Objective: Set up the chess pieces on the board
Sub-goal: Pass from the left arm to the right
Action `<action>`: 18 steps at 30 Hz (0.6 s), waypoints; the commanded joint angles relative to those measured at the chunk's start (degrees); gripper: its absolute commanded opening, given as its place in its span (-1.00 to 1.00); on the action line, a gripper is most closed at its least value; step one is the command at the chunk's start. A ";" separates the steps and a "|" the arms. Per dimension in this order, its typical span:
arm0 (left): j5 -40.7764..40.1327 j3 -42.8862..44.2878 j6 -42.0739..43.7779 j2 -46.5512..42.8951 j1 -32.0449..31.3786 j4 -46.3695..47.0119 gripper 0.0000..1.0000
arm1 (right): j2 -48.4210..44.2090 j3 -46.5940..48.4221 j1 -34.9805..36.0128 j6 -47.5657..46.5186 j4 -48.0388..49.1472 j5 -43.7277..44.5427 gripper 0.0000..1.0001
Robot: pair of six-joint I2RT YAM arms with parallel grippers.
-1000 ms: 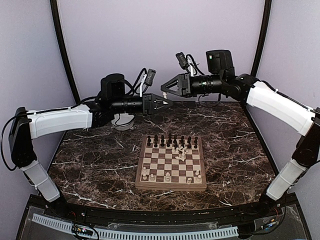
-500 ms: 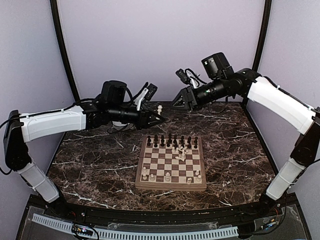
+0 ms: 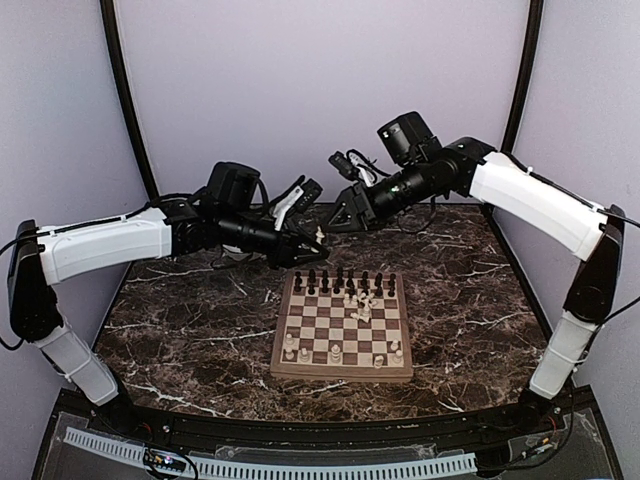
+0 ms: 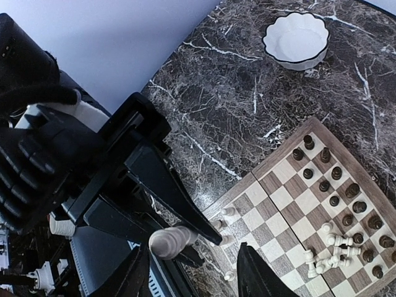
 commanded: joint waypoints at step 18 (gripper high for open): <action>-5.86 2.17 -2.78 -0.17 -0.66 -0.07 -0.25 | 1.51 2.40 1.26 -2.31 0.87 -0.01 -0.88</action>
